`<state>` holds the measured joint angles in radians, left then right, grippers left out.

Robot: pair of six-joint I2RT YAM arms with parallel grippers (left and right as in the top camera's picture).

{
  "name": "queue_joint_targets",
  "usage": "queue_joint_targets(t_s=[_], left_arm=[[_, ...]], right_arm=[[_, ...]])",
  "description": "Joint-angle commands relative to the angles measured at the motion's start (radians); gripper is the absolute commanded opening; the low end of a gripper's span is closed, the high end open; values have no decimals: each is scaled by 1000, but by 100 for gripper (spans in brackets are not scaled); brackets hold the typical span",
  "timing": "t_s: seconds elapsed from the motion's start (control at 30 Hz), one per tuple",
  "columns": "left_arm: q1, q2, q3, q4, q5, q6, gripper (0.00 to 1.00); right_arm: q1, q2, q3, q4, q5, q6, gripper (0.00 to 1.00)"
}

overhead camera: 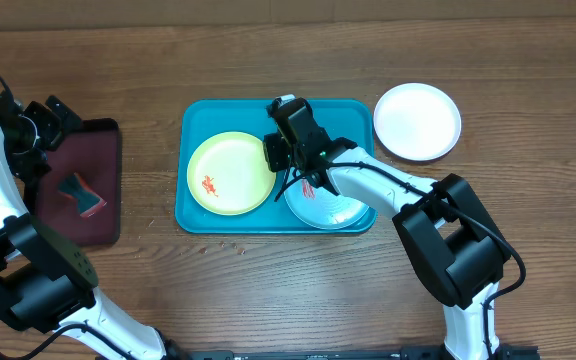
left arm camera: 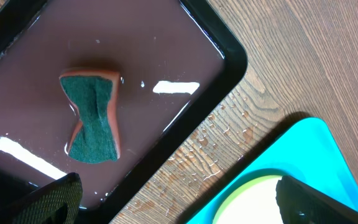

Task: Clean dirty plates on tray and stack at the side
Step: 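Grip the yellow plate's right rim with the right gripper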

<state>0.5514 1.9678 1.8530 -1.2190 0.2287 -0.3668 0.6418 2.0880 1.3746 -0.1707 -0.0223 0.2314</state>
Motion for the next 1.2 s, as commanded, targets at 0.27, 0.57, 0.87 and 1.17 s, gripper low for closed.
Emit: queue_joint_targets(t_s=[0.27,0.57,0.87,1.17], left_arm=[[-6,1,11,0,8,0,100],[-7,1,11,0,8,0,100],[-7,1,11,0,8,0,100],[-8,1,11,0,8,0,100]], right_arm=[[-2,67,27,37,-84,-371,37],[0,82,27,100,-103,-340,30],[-3,112,27,115,-102,-333,35],[-3,133,32,113,-84,-279,16]])
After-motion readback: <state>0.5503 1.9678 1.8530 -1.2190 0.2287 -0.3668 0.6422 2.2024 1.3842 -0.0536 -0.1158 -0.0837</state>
